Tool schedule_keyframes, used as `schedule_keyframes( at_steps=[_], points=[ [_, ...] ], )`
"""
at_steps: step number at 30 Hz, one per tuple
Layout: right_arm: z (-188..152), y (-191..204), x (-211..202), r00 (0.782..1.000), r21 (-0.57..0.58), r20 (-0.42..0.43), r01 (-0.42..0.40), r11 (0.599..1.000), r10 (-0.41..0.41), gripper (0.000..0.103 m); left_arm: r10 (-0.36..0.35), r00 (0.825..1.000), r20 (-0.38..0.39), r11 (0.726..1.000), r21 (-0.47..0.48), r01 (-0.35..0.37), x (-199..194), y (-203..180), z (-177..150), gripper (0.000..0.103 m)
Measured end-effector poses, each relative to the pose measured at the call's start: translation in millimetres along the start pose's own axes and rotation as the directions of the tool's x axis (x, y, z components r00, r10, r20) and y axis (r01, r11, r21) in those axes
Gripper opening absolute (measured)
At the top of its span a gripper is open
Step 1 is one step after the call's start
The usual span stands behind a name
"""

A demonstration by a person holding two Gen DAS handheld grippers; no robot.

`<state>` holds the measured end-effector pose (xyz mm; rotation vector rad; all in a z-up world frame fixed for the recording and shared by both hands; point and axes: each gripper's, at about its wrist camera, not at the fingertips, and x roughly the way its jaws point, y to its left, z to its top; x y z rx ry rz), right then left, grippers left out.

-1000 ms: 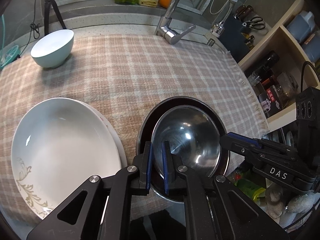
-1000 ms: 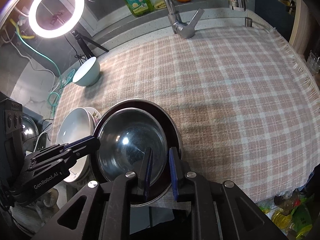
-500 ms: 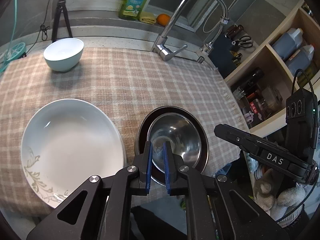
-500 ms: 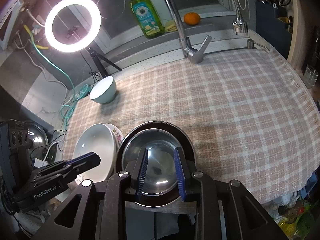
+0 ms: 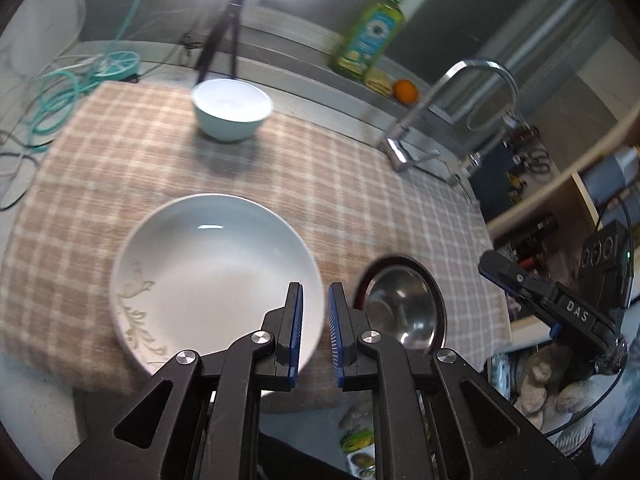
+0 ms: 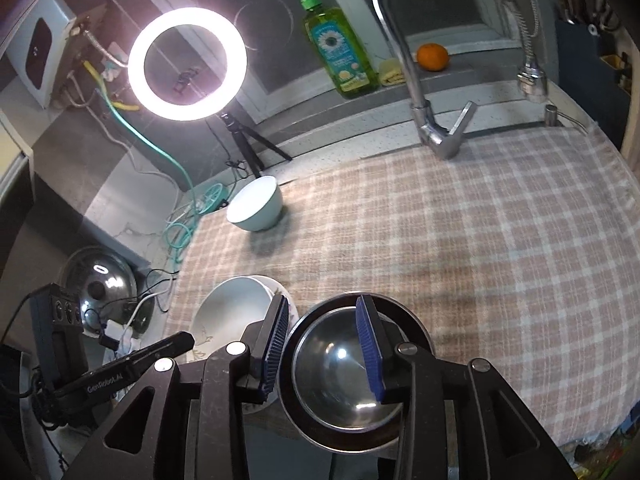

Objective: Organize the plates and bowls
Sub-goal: 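Move the right tool to the rim of the pale blue bowl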

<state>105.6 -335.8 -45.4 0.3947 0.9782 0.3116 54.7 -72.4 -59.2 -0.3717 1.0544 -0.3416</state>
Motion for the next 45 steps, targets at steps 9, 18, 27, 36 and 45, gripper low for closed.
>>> schedule_keyframes(
  at_steps=[9,18,27,36,45],
  points=[
    [19.0,19.7,19.5,0.995,-0.060,-0.080,-0.056,0.997,0.051,0.038,0.097,0.992,0.085,0.991,-0.097,-0.089,-29.7,32.4,19.6,0.011],
    [39.2,48.2,37.1,0.993,-0.056,-0.102,-0.064,0.996,0.058,0.038,0.088,0.992,0.091,0.995,-0.048,-0.084,-31.7,57.5,61.4,0.011],
    [68.0,88.7,80.9,0.993,-0.008,-0.120,-0.003,1.000,0.002,0.038,0.000,1.000,-0.001,1.000,-0.009,0.000,5.2,98.9,121.6,0.011],
    [107.5,105.1,153.2,0.986,0.062,-0.162,0.056,0.997,-0.045,0.038,-0.022,0.997,-0.080,0.999,0.023,0.024,52.4,129.3,171.5,0.011],
    [125.4,93.9,217.0,0.973,0.138,-0.203,0.135,0.981,-0.105,0.038,-0.017,0.989,-0.148,0.999,0.045,0.024,105.1,142.2,203.8,0.011]
  ],
)
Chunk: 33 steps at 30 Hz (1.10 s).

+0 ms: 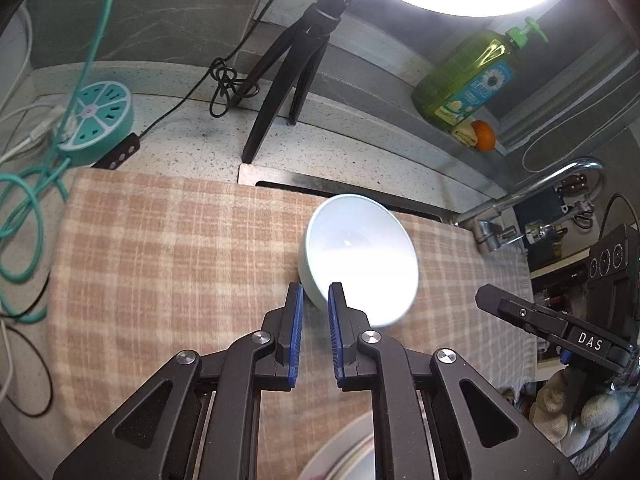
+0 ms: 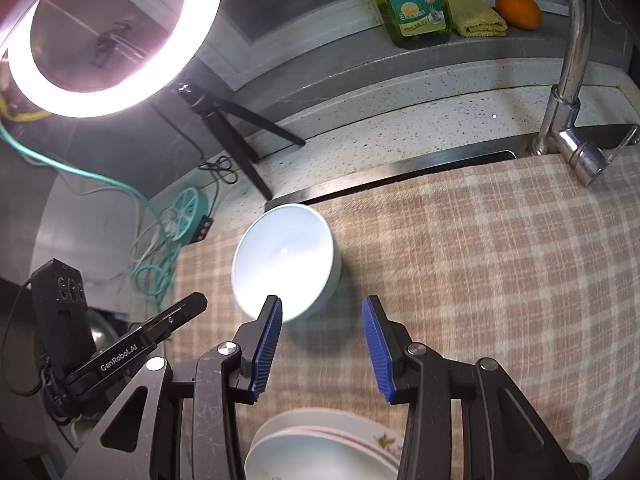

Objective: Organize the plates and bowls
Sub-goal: 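Move the right tool to the rim of the pale blue bowl, then close the right gripper on the pale blue bowl rim and lift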

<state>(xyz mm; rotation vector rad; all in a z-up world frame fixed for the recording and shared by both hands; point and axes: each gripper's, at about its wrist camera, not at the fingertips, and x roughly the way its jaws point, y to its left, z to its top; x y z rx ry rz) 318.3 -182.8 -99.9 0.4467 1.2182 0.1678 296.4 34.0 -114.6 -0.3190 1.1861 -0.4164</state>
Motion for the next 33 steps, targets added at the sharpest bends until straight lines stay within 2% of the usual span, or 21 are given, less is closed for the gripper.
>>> schedule_keyframes(
  at_steps=[6,9,17,19,23,30,33],
  points=[
    [16.4,-1.2,28.3,0.998,0.007,-0.018,0.055,0.998,-0.055,0.037,0.018,0.999,-0.029,1.000,-0.013,-0.019,23.7,4.4,10.9,0.011],
    [21.1,-4.8,38.2,0.999,0.023,-0.035,0.040,0.999,-0.039,0.032,0.019,0.999,-0.036,0.999,-0.026,-0.020,29.9,5.9,13.7,0.011],
    [25.1,-4.9,53.9,0.998,0.017,-0.053,0.045,0.999,-0.044,0.026,0.039,0.999,-0.030,0.999,-0.023,-0.040,33.1,3.8,15.6,0.011],
    [25.7,-4.4,57.9,0.997,0.017,-0.059,0.045,0.999,-0.044,0.021,0.045,0.999,-0.030,0.999,-0.022,-0.046,34.2,4.5,15.7,0.011],
    [25.4,-6.0,65.0,0.996,0.024,-0.075,0.047,0.999,-0.045,0.018,0.050,0.998,-0.032,0.999,-0.010,-0.050,36.0,2.8,16.7,0.011],
    [25.8,-3.7,70.6,0.996,0.016,-0.083,0.029,0.999,-0.028,0.006,0.053,0.998,-0.036,0.999,0.006,-0.052,40.8,-1.4,15.2,0.006],
    [24.1,-1.9,71.8,0.996,0.005,-0.082,0.037,0.999,-0.037,0.006,0.057,0.998,-0.035,0.998,0.012,-0.057,41.1,-1.9,14.8,0.006]
  ],
)
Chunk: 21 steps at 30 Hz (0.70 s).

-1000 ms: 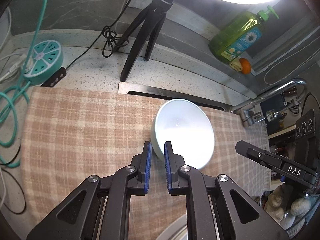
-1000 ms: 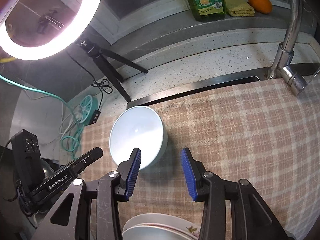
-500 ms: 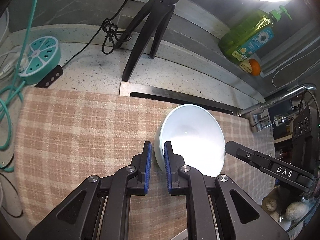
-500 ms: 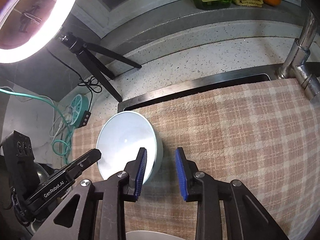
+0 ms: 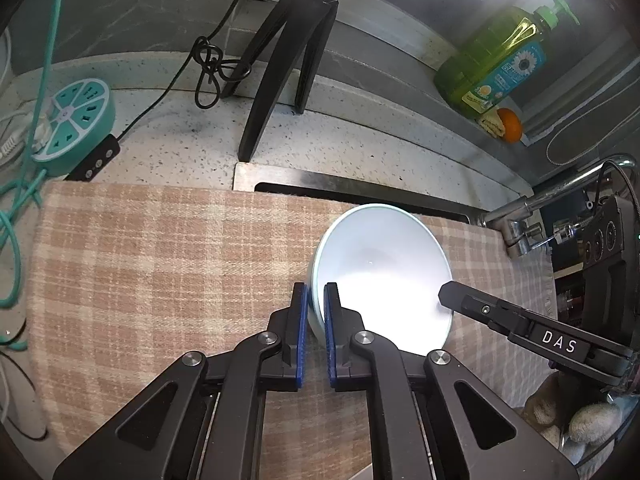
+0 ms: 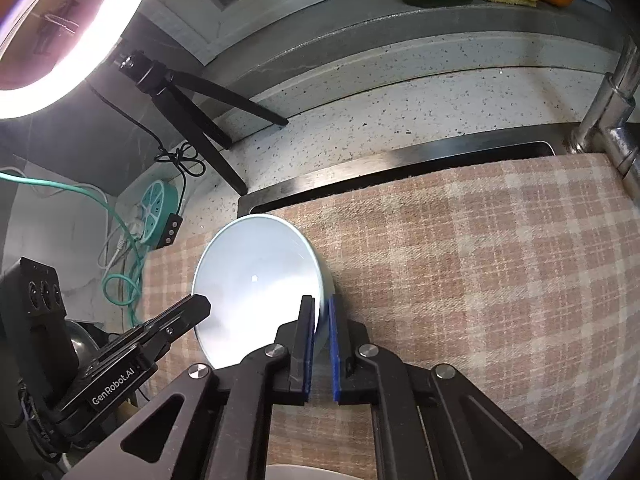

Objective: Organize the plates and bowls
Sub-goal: 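Close the right gripper on the pale blue bowl rim and lift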

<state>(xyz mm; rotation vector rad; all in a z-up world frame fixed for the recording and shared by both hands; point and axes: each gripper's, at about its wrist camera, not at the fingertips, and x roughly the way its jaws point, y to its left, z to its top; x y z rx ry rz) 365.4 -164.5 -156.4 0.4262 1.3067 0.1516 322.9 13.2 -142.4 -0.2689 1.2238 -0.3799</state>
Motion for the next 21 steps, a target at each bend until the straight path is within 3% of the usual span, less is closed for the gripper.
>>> schedule_keyframes(
  at_steps=[11,21],
  points=[
    [-6.6,5.9,-16.4,1.000,-0.005,0.003,-0.020,1.000,0.020,0.006,0.002,1.000,0.027,1.000,-0.001,-0.002,-16.6,-1.8,-7.6,0.006],
    [-22.0,10.3,-56.7,0.999,-0.026,0.036,-0.038,0.999,0.039,0.006,-0.014,0.994,0.108,1.000,0.026,0.012,-59.3,-25.9,-20.9,0.006]
  ],
)
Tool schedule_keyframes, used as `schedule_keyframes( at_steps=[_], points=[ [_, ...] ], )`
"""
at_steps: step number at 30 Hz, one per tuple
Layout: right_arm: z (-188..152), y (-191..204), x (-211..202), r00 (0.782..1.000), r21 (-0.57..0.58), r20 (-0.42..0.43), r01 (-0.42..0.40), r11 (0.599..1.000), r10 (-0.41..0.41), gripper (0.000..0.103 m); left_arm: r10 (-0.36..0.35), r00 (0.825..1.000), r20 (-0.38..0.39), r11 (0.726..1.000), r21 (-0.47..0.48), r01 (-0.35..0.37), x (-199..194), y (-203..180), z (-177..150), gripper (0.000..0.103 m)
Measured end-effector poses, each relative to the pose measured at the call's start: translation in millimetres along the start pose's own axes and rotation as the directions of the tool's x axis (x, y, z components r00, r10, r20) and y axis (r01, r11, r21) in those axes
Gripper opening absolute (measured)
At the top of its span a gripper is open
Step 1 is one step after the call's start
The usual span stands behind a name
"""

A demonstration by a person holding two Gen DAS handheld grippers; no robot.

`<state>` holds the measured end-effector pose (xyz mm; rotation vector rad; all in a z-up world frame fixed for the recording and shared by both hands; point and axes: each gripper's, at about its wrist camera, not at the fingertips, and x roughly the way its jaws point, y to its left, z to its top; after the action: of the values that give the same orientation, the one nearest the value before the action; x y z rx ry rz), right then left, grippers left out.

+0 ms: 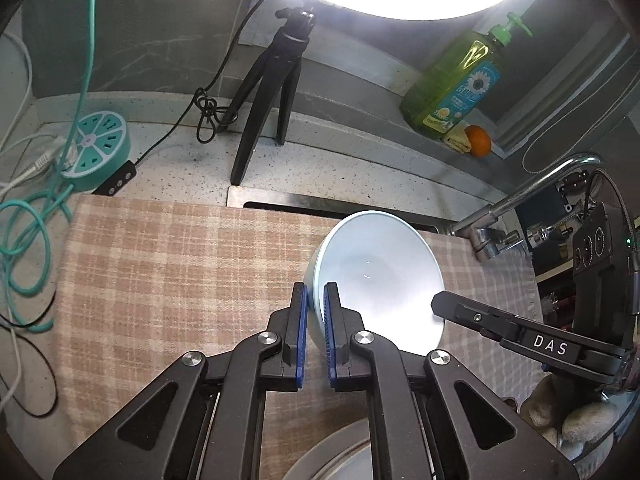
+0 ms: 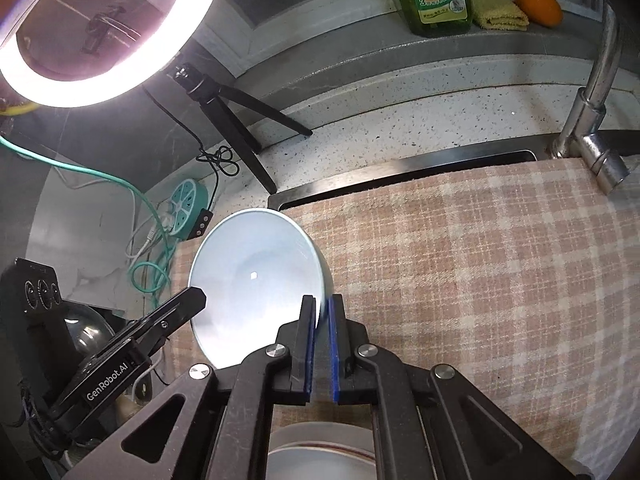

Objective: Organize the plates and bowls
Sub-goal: 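Close the right gripper on the pale blue bowl rim and lift, then carry the pale blue bowl with the right gripper over the nested bowls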

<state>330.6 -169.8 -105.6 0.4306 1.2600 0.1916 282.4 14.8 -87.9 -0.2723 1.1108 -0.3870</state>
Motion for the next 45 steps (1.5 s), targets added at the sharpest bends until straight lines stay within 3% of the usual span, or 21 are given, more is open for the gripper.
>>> schedule_keyframes(
  at_steps=[24,45],
  points=[
    [-70.3,-29.6,-103.6,0.996,-0.010,0.088,0.005,1.000,-0.004,0.006,-0.065,0.996,0.063,0.996,0.067,0.060,-59.1,-71.5,-62.4,0.006],
    [-135.1,-101.3,-177.2,0.990,0.052,0.139,0.025,0.998,-0.032,0.006,-0.128,0.992,0.016,0.983,0.136,0.124,-59.8,-149.5,-124.6,0.006]
  ],
)
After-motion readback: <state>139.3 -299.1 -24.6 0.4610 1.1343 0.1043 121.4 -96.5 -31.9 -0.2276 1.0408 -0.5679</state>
